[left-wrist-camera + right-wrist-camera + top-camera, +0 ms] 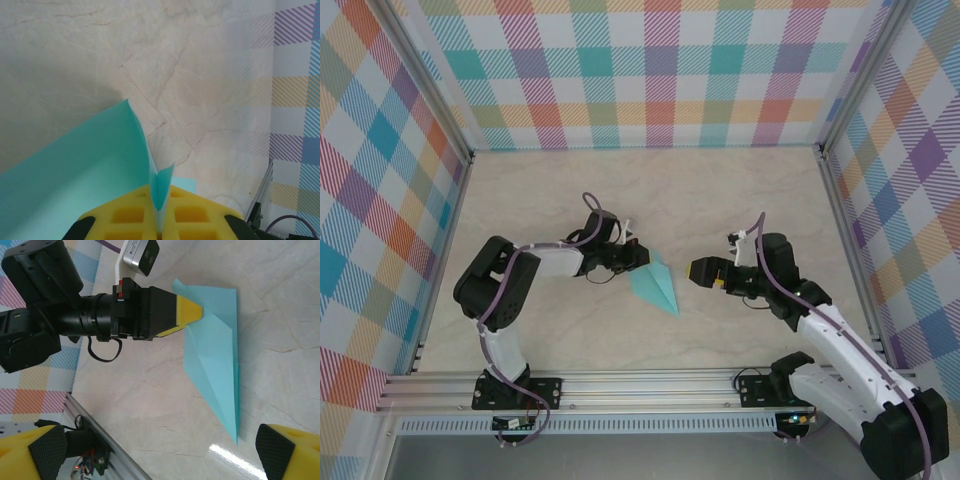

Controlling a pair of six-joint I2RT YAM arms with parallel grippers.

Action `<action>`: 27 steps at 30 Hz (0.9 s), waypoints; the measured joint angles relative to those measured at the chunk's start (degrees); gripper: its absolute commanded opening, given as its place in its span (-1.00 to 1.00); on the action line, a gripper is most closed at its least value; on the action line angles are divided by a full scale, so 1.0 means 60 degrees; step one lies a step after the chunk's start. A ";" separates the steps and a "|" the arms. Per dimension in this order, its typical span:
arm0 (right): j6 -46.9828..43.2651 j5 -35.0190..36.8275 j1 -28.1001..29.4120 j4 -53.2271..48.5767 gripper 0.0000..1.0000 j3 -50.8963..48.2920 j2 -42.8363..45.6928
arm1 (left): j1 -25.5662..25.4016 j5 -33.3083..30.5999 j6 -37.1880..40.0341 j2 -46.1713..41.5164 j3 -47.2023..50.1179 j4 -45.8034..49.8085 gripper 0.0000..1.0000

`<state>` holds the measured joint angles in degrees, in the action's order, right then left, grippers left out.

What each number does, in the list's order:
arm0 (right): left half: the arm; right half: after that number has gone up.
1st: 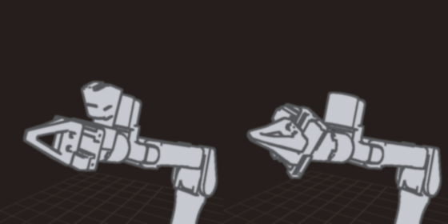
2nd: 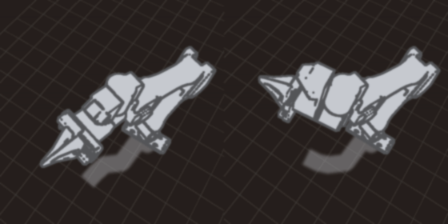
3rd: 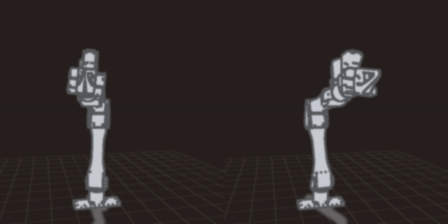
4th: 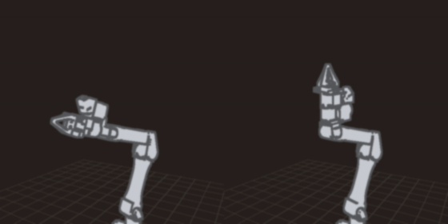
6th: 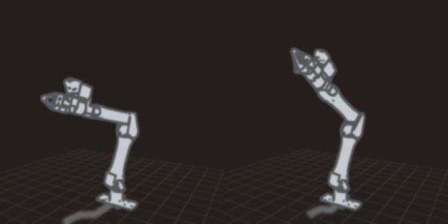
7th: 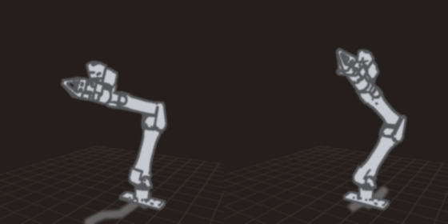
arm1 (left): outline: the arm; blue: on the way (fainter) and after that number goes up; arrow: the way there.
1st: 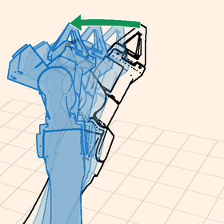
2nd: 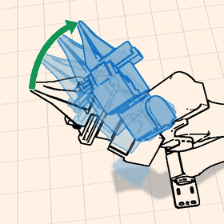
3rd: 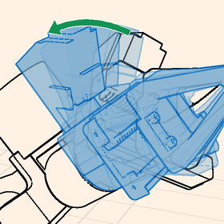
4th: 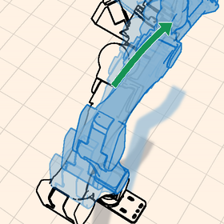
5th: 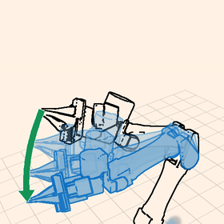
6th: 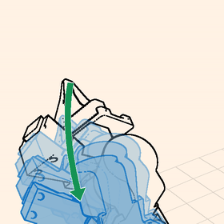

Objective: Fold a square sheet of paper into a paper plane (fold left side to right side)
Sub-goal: Turn over the paper at the center of the table.

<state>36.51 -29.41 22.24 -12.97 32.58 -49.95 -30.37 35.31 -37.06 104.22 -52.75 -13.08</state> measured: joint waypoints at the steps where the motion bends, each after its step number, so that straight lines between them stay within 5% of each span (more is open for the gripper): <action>1: 0.0044 -0.0197 -0.0076 0.0146 0.99 -0.0029 -0.0058 | 0.0000 -0.0022 -0.0004 -0.0251 0.0000 0.0087 -0.94; 14: 0.0171 -0.2127 -0.0153 0.2204 0.99 -0.0047 -0.1290 | 0.0004 -0.0321 0.0215 -0.4040 -0.1774 0.1588 -1.00; 27: 0.1075 -0.3912 -0.0146 0.5686 1.00 0.0219 -0.1472 | 0.0000 0.0627 -0.0412 -0.4663 -0.2951 0.1537 -1.00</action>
<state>42.96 -52.88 21.37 21.15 33.89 -58.78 -30.37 39.07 -39.53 76.25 -70.46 -3.86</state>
